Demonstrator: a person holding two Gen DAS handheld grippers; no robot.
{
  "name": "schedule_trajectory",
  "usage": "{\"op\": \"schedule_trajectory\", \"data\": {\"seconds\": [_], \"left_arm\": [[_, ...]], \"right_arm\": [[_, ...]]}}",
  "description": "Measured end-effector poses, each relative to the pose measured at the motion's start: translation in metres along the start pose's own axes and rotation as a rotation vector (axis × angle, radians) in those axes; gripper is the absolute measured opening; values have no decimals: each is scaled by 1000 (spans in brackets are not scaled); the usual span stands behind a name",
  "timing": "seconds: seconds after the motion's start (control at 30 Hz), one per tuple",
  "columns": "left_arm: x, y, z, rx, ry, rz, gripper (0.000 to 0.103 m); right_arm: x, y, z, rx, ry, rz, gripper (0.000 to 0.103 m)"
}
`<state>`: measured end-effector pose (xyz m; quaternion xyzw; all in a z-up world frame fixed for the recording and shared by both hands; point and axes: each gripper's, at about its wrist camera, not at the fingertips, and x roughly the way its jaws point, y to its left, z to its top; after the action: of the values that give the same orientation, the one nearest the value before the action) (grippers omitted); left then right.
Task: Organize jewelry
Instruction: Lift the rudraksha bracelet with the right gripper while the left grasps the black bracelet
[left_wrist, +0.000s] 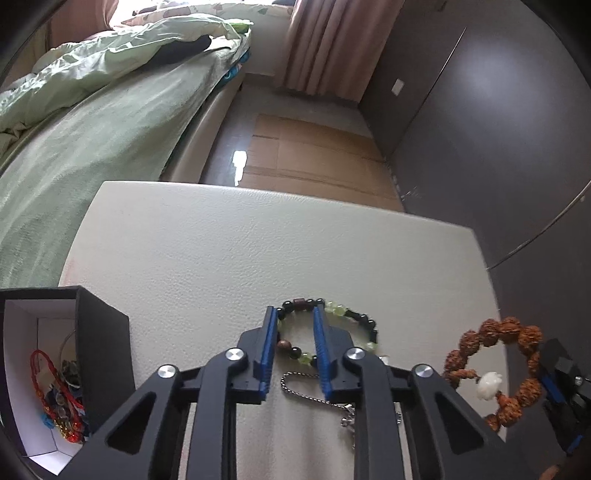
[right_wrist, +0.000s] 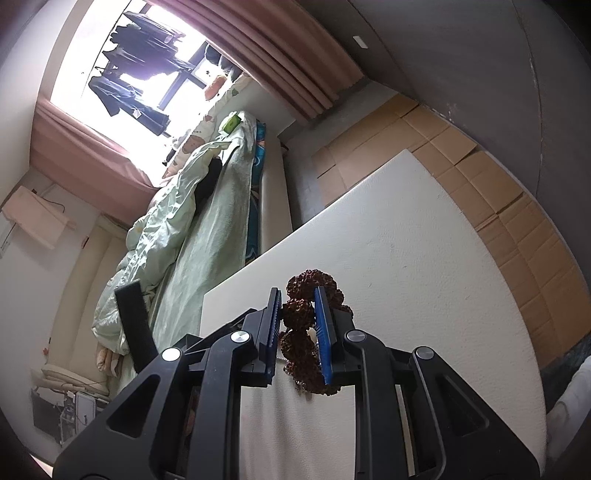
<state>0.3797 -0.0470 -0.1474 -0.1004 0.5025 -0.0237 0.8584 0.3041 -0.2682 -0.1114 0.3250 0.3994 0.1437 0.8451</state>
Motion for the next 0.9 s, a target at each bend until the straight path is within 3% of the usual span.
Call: {"op": "schedule_trajectory", "data": {"seconds": [0.13, 0.3, 0.47, 0.9], "left_arm": [[11, -2, -1, 28, 29, 48, 16], [14, -4, 0, 58, 41, 98, 6], [12, 4, 5, 40, 58, 61, 5], [-101, -2, 20, 90, -109, -21, 5]], "right_arm": [[0, -1, 1, 3, 5, -2, 19], [-1, -5, 1, 13, 9, -1, 19], [0, -3, 1, 13, 15, 4, 19], [-5, 26, -3, -61, -13, 137, 19]]}}
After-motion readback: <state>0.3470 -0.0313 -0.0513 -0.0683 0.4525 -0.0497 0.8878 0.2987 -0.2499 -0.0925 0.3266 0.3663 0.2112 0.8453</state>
